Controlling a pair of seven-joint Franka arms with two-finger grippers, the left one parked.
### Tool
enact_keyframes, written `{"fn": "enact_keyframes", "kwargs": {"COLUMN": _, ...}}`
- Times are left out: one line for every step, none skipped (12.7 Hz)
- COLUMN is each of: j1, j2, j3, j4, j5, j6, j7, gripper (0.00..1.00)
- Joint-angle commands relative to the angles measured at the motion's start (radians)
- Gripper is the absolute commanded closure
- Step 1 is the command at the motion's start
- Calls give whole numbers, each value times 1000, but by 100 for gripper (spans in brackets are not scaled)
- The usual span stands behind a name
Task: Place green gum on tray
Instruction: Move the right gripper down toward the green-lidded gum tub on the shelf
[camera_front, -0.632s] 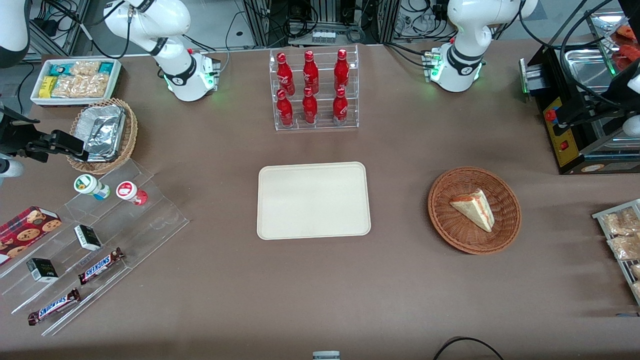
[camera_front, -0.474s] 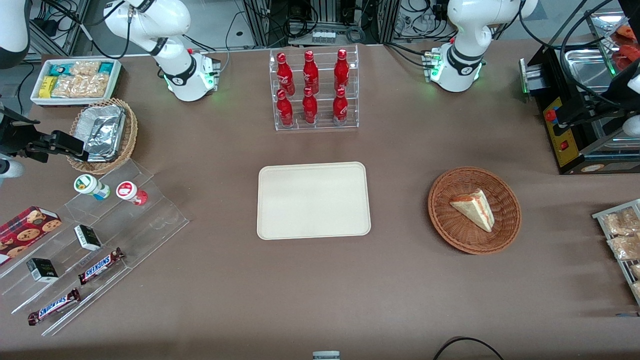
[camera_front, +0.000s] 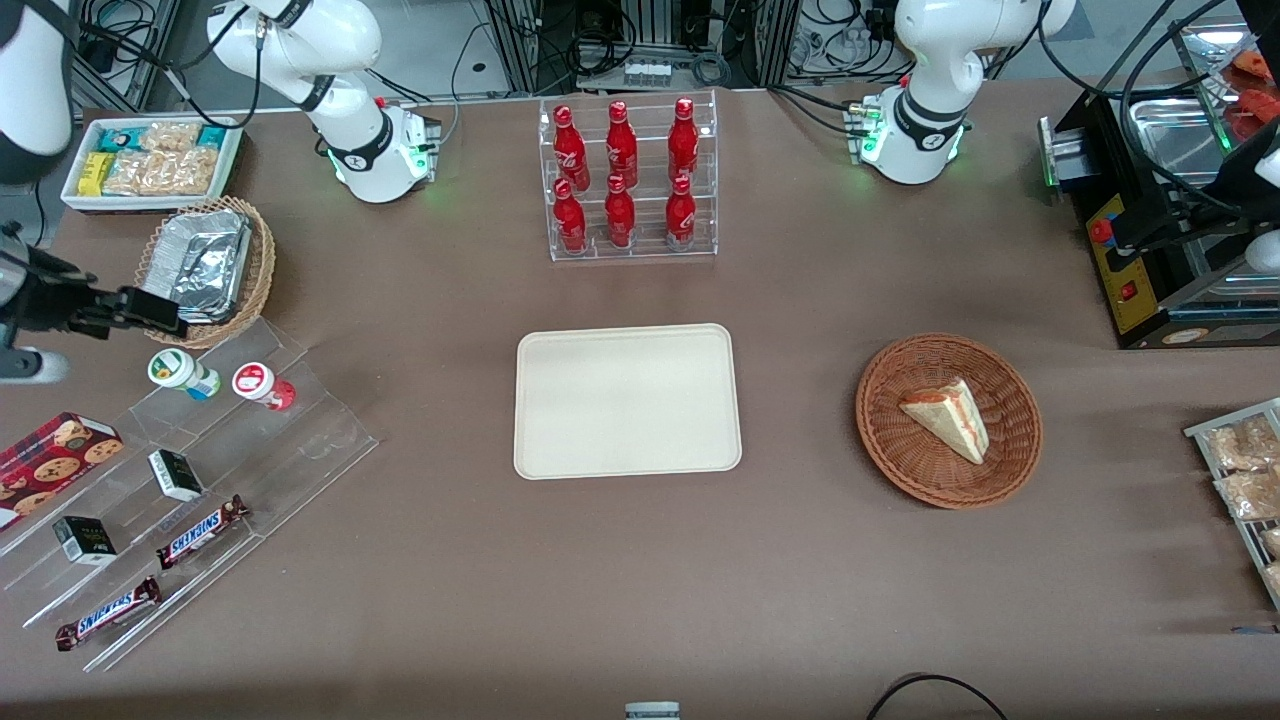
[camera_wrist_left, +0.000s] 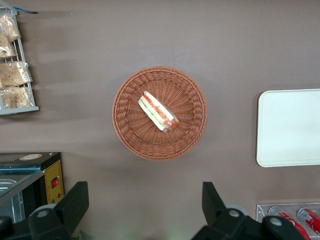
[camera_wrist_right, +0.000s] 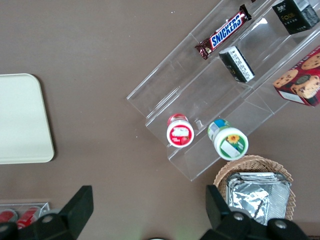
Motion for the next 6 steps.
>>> {"fn": "enact_keyframes", "kwargs": {"j1": -14, "j2": -7, "j3": -11, "j4": -69, "j5": -14, "j6": 85, "j7": -99, "gripper": 0}}
{"fn": "enact_keyframes", "kwargs": {"j1": -38, "j2": -15, "j3": -22, "j4": -124, "j5": -7, "j6": 142, "j7": -199, "gripper": 0}}
{"fn": "enact_keyframes", "kwargs": {"j1": -48, "j2": -35, "j3": -26, "j4": -183, "j5": -7, "j6": 205, "j7": -322, "gripper": 0}}
{"fn": "enact_keyframes", "kwargs": {"j1": -70, "j2": -59, "j3": -31, "j4": -244, "j5": -9, "j6": 266, "j7": -410, "gripper": 0}}
{"fn": "enact_keyframes", "kwargs": {"j1": -84, "j2": -78, "j3": -32, "j4": -295, "j5": -9, "j6": 311, "j7": -485, "gripper": 0}}
{"fn": "enact_keyframes", "kwargs": {"j1": -91, "j2": -99, "j3": -34, "j4": -342, "j5": -10, "j6": 360, "j7": -547, "gripper": 0}}
